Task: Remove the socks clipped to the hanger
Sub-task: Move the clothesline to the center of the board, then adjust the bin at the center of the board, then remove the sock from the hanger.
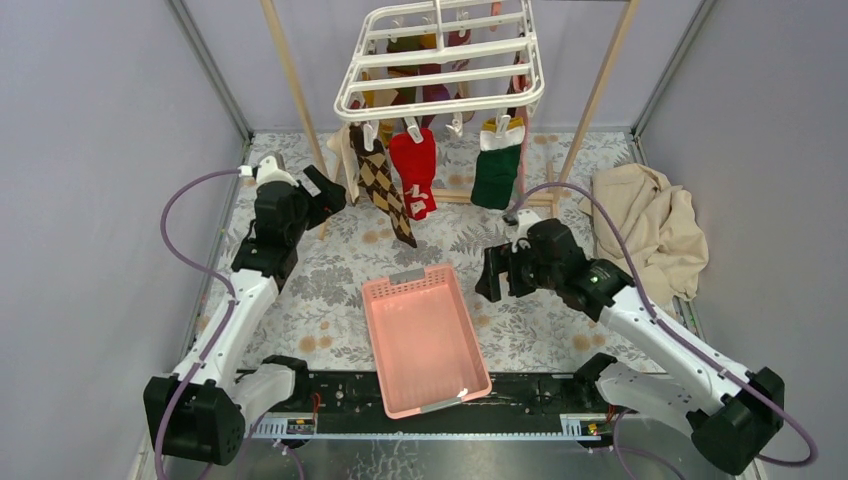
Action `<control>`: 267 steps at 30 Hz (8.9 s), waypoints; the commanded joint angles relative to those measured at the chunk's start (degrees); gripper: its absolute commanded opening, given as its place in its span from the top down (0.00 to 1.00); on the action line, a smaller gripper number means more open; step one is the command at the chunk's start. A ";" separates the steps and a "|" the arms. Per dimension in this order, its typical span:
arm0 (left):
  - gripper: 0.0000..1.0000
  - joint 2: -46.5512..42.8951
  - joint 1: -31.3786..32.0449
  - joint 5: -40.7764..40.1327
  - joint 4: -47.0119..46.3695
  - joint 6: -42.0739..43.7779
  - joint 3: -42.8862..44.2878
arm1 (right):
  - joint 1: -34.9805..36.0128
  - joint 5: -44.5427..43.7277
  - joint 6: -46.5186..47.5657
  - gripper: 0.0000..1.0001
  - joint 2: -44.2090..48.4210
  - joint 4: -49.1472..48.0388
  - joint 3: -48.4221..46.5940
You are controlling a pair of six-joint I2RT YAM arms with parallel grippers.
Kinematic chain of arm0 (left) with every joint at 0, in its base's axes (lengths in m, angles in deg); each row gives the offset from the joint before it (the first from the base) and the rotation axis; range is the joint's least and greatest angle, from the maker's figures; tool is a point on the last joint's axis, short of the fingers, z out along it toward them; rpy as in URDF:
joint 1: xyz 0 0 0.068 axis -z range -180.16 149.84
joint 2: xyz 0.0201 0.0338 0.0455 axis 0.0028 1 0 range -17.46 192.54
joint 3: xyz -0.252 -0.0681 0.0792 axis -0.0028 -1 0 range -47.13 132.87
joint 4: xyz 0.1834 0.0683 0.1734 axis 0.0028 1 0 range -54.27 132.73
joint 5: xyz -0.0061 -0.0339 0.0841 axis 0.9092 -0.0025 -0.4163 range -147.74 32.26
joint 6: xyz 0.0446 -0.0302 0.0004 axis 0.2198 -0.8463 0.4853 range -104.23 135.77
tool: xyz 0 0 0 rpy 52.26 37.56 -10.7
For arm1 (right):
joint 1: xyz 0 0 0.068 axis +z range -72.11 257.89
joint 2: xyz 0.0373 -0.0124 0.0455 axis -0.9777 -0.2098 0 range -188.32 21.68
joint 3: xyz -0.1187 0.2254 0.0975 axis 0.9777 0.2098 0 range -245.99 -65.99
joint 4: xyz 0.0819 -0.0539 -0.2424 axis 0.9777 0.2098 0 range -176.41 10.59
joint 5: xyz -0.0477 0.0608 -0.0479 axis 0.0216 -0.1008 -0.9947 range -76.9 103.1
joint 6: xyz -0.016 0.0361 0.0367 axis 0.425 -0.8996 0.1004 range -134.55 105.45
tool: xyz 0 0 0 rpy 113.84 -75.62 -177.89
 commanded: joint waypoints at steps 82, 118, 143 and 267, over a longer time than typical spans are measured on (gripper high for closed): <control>0.01 -7.58 6.87 7.77 15.63 -1.00 -0.63 | 7.31 -33.37 -15.45 1.00 -16.54 -7.04 1.58; 0.01 -10.27 21.32 15.35 6.96 -3.93 6.69 | 6.08 -25.98 9.37 0.10 3.85 -38.79 7.21; 0.01 11.15 42.80 3.72 -17.77 6.34 8.01 | -11.83 0.62 9.89 0.21 -5.21 -49.17 -2.89; 0.97 18.54 20.38 64.65 -26.30 -21.80 10.69 | -12.70 29.88 -19.39 0.29 -22.02 -75.70 -25.30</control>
